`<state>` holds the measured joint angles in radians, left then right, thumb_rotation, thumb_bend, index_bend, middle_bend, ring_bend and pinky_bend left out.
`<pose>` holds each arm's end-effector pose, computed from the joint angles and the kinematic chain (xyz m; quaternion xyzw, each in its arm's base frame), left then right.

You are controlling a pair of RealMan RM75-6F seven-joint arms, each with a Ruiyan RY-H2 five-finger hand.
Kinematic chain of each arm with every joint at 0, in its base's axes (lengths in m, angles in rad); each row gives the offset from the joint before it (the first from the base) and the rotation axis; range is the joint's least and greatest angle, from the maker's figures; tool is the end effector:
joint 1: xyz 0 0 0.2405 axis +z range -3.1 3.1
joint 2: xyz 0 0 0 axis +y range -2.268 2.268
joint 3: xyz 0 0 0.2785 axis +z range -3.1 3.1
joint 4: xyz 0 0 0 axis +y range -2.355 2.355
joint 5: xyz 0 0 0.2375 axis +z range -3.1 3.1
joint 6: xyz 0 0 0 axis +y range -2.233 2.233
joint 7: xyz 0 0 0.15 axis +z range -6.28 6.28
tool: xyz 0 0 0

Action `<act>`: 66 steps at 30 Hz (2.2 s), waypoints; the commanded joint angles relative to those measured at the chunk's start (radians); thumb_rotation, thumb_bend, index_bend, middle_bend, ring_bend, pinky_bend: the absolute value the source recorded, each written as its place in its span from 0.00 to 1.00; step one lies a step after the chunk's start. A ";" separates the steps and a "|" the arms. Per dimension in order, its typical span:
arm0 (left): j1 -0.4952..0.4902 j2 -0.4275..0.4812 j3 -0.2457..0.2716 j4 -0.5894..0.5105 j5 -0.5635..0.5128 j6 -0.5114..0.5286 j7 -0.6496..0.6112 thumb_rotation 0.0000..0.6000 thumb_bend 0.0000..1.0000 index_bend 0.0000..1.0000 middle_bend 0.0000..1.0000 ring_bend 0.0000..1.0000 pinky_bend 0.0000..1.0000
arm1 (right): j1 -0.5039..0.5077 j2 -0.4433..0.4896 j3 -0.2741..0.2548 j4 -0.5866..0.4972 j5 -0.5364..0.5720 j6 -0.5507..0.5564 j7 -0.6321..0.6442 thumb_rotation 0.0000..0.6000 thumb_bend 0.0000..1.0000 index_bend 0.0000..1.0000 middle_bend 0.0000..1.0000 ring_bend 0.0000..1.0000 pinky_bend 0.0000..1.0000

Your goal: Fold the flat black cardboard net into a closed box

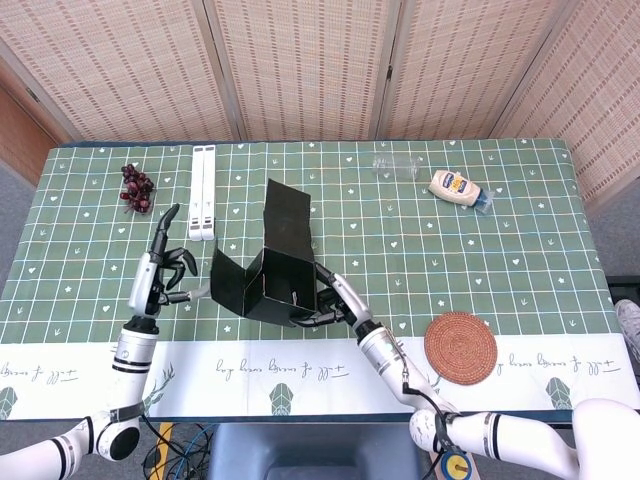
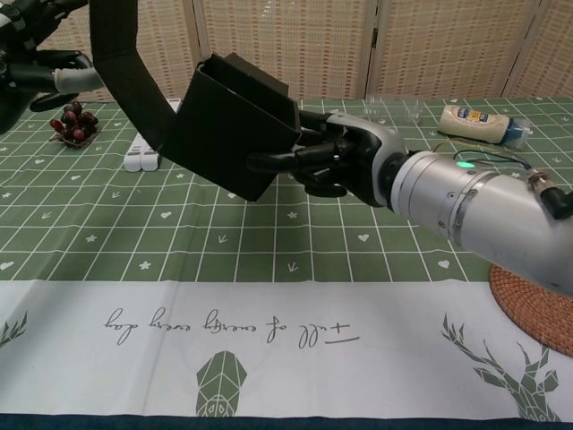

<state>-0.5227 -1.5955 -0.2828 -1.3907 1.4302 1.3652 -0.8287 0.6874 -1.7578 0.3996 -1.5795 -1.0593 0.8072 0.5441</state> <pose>-0.1900 0.3543 0.0228 -0.3786 -0.5552 -0.7173 0.1843 -0.0700 -0.3421 -0.0937 0.4078 -0.7483 0.5196 0.0610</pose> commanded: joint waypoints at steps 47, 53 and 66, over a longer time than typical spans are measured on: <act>-0.206 -0.350 0.252 0.815 0.290 0.045 -0.004 1.00 0.14 0.39 0.21 0.65 0.99 | 0.090 -0.096 -0.075 0.235 0.121 -0.040 -0.314 1.00 0.37 0.31 0.48 0.87 1.00; -0.223 -0.375 0.284 0.888 0.311 0.056 -0.005 1.00 0.14 0.39 0.23 0.65 0.99 | 0.093 -0.106 -0.080 0.253 0.109 -0.048 -0.323 1.00 0.37 0.31 0.48 0.87 1.00; -0.237 -0.394 0.365 1.008 0.359 0.085 0.023 1.00 0.14 0.40 0.26 0.65 0.99 | 0.099 -0.096 -0.091 0.252 0.099 -0.058 -0.367 1.00 0.37 0.31 0.48 0.87 1.00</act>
<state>-0.7575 -1.9891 0.0747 -0.3921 1.7823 1.4457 -0.8125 0.7853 -1.8542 0.3099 -1.3283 -0.9594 0.7489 0.1802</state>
